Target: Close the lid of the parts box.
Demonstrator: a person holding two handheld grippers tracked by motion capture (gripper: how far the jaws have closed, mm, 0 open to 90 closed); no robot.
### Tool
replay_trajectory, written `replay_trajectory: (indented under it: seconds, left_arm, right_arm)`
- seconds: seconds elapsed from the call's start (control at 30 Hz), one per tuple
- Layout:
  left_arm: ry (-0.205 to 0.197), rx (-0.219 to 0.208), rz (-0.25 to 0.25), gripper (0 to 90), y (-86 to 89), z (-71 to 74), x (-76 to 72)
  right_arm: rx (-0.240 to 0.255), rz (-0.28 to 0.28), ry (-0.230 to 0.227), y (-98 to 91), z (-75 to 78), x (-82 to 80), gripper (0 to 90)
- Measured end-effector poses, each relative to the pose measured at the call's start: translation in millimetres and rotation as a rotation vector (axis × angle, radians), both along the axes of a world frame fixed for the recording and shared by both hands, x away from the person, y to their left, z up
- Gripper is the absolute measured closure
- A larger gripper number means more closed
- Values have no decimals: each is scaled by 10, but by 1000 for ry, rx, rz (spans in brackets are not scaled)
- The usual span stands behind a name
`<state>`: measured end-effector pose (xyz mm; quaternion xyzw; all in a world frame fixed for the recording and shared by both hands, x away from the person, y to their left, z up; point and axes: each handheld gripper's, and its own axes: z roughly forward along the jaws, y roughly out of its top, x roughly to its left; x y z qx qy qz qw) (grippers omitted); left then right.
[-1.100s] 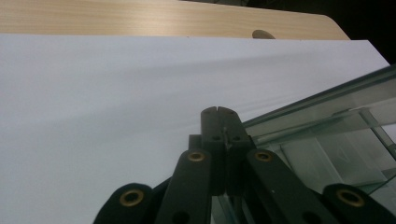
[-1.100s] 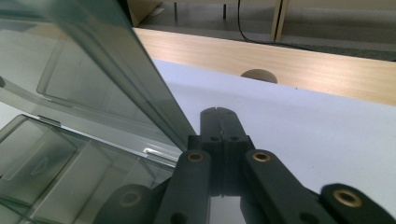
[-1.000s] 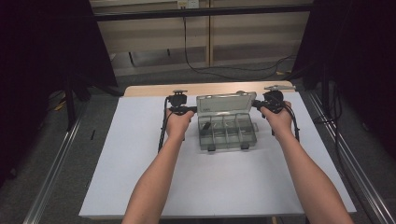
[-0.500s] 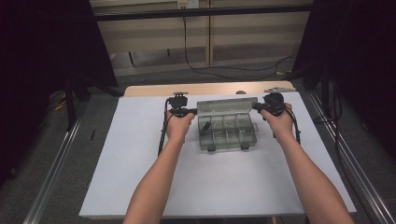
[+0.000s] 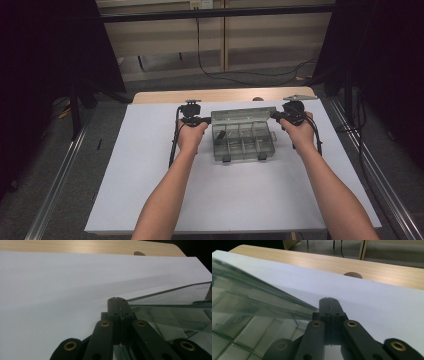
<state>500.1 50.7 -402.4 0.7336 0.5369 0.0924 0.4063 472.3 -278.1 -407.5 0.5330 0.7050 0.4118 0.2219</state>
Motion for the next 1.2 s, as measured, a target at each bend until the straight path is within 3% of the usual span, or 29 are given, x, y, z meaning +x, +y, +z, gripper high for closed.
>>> replay_trajectory:
  seconds: [0.27,0.87,1.0,1.2]
  left_arm:
    - [-4,-13,-4,900,9,-22,-28]
    - [-1,5,-12,900,2,-67,-44]
    - [13,-21,-14,900,25,-78,-40]
    - [15,-15,-18,900,23,-83,-50]
  right_arm:
    - [-6,14,0,-8,-17,-37,900]
    - [-23,28,12,-4,-43,-78,900]
    - [-20,31,18,-14,-53,-80,900]
    - [-19,31,24,-9,-57,-93,900]
